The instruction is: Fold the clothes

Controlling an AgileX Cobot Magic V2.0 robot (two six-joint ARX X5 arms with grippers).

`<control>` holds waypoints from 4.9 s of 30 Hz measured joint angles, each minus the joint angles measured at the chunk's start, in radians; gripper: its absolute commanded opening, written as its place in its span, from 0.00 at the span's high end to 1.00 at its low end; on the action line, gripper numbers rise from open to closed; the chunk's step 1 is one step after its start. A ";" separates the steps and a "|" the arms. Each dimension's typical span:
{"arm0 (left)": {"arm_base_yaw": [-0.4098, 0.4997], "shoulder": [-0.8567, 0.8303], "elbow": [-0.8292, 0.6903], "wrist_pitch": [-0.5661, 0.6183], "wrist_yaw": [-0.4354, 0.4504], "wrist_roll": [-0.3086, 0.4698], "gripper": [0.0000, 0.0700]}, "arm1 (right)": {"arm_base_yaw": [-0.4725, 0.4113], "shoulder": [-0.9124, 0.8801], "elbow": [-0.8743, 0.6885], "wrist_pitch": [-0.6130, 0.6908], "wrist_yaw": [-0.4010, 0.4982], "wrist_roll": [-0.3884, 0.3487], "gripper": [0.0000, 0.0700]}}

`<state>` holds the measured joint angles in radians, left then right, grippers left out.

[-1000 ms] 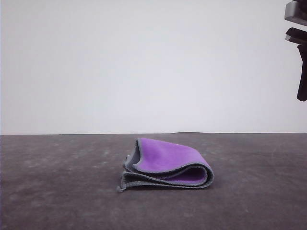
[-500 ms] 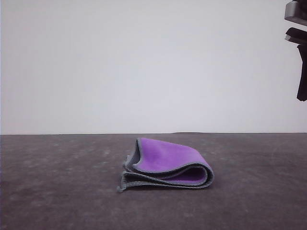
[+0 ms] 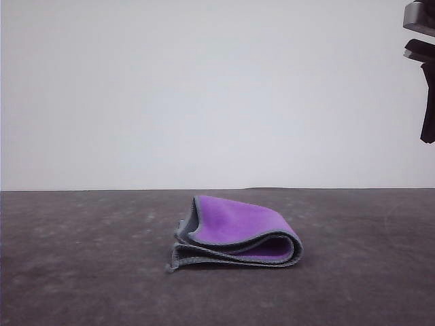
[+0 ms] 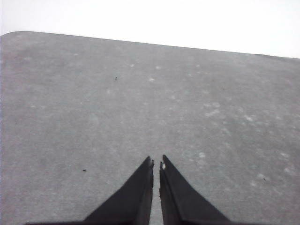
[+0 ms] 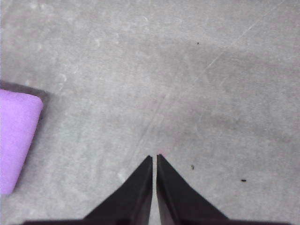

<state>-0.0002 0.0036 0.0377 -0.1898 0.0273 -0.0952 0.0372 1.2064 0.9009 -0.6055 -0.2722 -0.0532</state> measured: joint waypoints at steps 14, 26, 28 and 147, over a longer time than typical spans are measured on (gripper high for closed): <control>0.039 0.000 -0.005 0.009 -0.002 0.000 0.98 | 0.000 0.000 0.000 0.001 0.000 0.000 0.99; 0.039 0.000 -0.005 0.009 -0.002 0.000 0.98 | 0.000 0.000 0.000 0.001 0.000 0.000 0.99; 0.039 0.000 -0.005 0.009 -0.002 0.000 0.98 | 0.000 0.000 0.000 0.001 0.000 0.000 0.99; 0.039 0.001 -0.005 0.009 -0.002 0.000 0.98 | -0.060 -1.201 -0.884 0.438 0.267 0.035 0.99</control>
<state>0.0391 0.0044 0.0330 -0.1810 0.0250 -0.0952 -0.0227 0.0051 0.0166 -0.1677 -0.0056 -0.0181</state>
